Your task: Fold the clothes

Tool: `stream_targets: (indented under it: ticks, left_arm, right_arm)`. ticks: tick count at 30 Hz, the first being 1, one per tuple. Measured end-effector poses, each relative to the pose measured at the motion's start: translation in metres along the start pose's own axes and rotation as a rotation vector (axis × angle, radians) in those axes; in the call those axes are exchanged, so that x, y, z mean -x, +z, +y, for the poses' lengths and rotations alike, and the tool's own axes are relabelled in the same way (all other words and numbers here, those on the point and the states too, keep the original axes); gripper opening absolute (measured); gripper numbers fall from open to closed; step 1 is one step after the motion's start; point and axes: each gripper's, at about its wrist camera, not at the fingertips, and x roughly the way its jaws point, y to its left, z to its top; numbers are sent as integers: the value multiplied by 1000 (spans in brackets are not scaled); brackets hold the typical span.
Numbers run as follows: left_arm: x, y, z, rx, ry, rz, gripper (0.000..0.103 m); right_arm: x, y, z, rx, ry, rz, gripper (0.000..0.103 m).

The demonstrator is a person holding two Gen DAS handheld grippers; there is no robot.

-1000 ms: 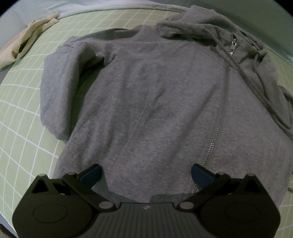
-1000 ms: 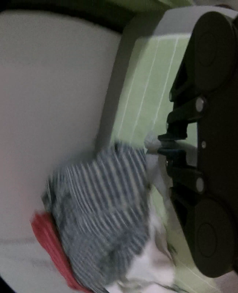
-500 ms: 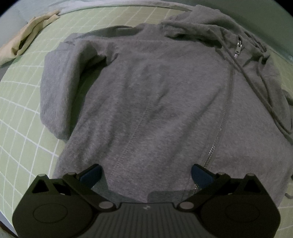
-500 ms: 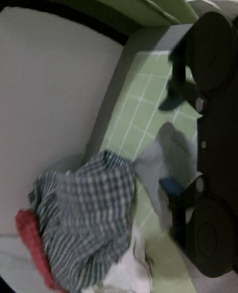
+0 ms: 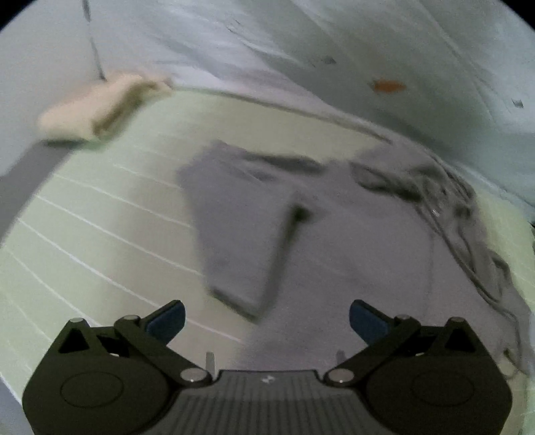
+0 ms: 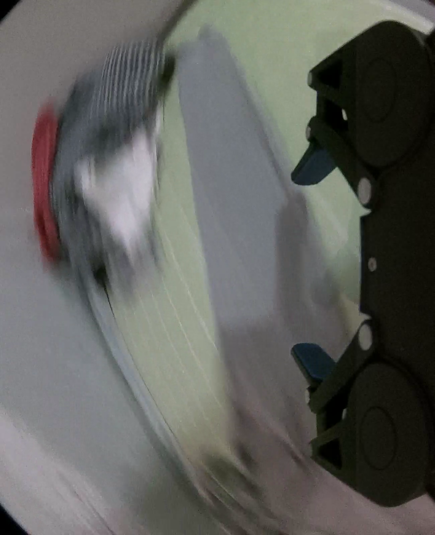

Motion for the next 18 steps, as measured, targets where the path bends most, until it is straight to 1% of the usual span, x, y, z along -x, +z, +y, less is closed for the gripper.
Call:
stream_targets:
  ticks: [1, 3, 6, 9, 10, 12, 13, 15, 17, 18]
  left_arm:
    - [4, 0, 11, 3, 3, -9, 103]
    - [11, 2, 34, 30, -21, -9, 103]
    - [13, 8, 57, 50, -50, -20, 103]
    - [1, 19, 61, 42, -68, -30, 102]
    - [-5, 23, 62, 45, -81, -29, 102]
    - [-17, 30, 63, 46, -104, -25, 100]
    - [-27, 36, 63, 40, -116, -21, 96]
    - [-46, 47, 61, 31, -126, -8, 92]
    - [-66, 58, 61, 47, -141, 15, 87]
    - [-76, 62, 62, 60, -152, 30, 87]
  right_arm:
    - [4, -9, 25, 53, 48, 11, 102]
    - [14, -25, 67, 135, 124, 30, 102]
    - [23, -45, 114, 186, 183, 64, 102]
    - [18, -56, 148, 264, 195, 84, 103]
    - [15, -58, 158, 300, 178, 83, 103]
    - [7, -57, 168, 335, 147, 81, 103]
    - [3, -56, 170, 344, 138, 81, 103]
    - [-4, -54, 169, 330, 136, 81, 103]
    - [-7, -52, 168, 302, 145, 94, 103]
    - [-8, -52, 168, 299, 145, 99, 103]
